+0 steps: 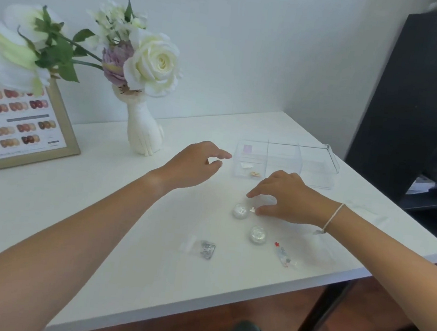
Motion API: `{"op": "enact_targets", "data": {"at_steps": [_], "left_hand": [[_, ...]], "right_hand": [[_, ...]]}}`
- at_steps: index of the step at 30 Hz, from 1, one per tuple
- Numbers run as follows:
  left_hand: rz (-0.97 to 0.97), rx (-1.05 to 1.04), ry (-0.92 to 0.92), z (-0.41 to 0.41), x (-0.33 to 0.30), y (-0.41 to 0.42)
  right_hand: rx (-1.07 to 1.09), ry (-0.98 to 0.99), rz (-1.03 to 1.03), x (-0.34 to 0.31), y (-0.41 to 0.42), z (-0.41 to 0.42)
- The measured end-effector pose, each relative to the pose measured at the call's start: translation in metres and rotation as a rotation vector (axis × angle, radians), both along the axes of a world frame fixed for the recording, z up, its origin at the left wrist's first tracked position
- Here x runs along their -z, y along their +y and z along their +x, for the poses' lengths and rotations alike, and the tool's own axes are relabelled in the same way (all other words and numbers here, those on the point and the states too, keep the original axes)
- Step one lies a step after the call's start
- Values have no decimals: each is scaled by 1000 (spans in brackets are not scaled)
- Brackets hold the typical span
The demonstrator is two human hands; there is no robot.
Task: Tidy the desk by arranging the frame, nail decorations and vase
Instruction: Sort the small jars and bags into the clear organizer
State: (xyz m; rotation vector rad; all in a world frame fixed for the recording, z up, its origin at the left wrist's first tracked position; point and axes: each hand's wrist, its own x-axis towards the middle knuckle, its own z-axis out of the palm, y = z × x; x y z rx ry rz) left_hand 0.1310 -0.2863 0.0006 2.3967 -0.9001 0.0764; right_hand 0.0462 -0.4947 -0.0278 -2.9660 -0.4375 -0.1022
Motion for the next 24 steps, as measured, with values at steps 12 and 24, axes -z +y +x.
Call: {"op": "enact_targets", "data": {"at_steps": [12,24], "left_hand": [[382,184,270,-66,14,59],[321,224,355,-69,20,60]], "right_hand": [[62,53,-48,-6,9,1],[64,88,33,-9,12,1]]}}
